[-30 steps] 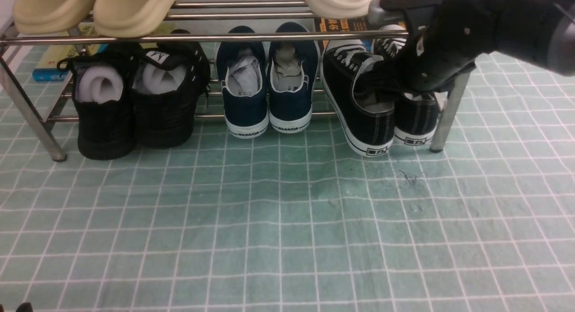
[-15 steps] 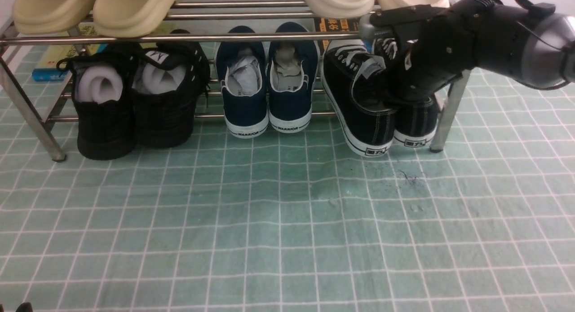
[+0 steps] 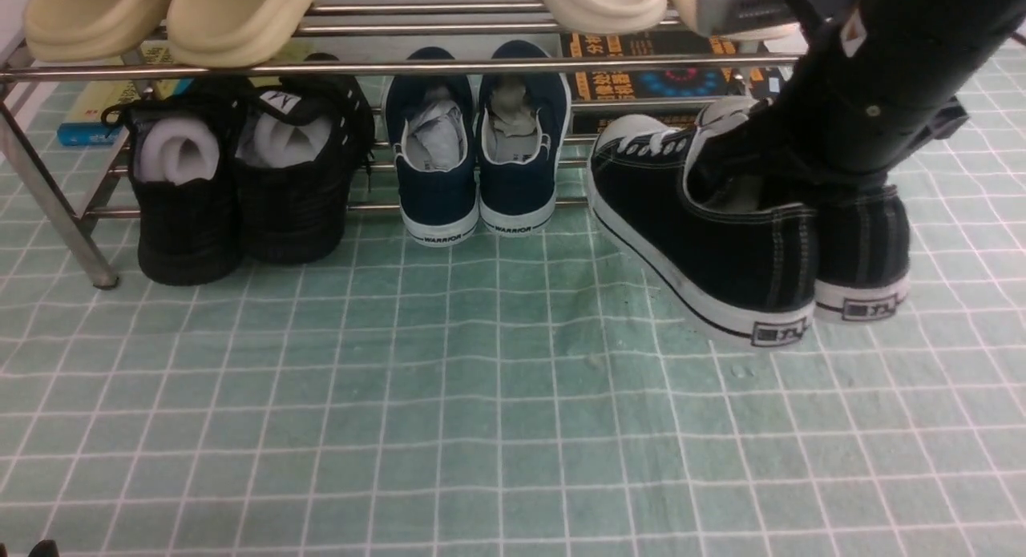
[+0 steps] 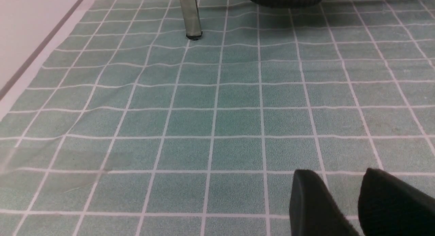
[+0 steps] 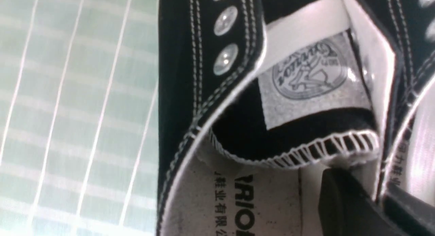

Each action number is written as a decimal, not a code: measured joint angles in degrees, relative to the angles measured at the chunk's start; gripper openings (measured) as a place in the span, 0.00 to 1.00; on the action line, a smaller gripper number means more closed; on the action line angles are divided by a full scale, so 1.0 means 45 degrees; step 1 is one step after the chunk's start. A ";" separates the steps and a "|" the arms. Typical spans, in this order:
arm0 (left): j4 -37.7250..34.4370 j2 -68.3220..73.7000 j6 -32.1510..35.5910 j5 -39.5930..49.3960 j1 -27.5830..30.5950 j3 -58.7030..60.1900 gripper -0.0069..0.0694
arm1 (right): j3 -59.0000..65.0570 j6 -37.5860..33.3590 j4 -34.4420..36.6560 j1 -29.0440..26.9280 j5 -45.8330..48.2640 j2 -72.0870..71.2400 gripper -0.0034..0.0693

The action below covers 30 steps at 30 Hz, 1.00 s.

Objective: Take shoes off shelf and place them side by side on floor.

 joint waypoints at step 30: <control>0.0000 0.0000 0.0000 0.0000 0.0000 0.0000 0.41 | 0.6171 0.6597 -0.3613 0.2206 -0.5632 -0.1086 0.07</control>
